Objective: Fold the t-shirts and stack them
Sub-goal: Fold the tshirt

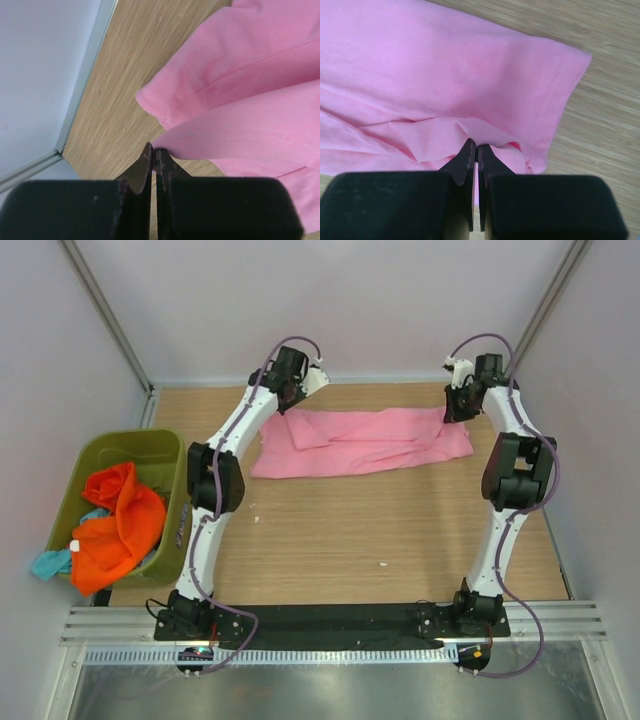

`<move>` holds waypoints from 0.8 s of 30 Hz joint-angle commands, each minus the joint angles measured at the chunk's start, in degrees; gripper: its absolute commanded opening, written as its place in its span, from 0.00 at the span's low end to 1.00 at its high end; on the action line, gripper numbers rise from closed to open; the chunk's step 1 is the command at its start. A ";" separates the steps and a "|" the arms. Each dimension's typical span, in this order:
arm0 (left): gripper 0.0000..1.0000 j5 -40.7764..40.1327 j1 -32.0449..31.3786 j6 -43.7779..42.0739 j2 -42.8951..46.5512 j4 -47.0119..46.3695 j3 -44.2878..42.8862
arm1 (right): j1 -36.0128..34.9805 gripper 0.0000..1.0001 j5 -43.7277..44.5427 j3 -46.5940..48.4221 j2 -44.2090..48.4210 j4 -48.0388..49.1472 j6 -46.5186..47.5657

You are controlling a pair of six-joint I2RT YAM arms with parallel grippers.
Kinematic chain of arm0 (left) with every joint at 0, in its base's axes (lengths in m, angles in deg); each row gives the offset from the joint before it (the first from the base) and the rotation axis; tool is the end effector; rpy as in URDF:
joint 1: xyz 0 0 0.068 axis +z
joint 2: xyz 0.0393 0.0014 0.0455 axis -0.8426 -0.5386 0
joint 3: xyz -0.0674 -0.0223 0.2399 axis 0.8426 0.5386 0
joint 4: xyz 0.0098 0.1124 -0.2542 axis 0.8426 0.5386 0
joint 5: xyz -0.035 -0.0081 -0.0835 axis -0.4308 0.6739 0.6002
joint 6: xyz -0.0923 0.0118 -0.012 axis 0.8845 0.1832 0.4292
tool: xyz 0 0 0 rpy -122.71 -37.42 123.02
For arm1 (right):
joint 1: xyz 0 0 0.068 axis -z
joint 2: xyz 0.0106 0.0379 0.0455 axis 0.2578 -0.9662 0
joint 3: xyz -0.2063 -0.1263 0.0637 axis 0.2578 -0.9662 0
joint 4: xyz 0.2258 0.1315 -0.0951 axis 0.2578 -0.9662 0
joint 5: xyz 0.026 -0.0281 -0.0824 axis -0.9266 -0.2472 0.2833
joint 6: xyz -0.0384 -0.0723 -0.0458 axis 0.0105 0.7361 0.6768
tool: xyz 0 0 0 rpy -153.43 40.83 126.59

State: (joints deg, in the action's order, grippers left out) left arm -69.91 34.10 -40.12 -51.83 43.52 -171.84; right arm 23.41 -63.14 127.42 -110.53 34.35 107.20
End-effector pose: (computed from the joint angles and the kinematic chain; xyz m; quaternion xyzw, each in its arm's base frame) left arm 0.5237 -0.2060 0.2045 0.4562 0.8174 0.1476 0.3192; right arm 0.5161 -0.0504 0.1637 -0.1569 0.9305 0.0668 0.3241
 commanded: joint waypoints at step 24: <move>0.09 -9.07 3.45 0.19 -1.46 -14.58 -1.50 | 1.73 0.17 8.69 4.67 -1.91 6.48 -1.28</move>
State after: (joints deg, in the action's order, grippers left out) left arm -74.61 36.96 -40.16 -52.53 35.21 -171.84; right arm 25.55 -57.94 129.43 -112.08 37.47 106.89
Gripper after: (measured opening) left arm 0.060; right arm 0.124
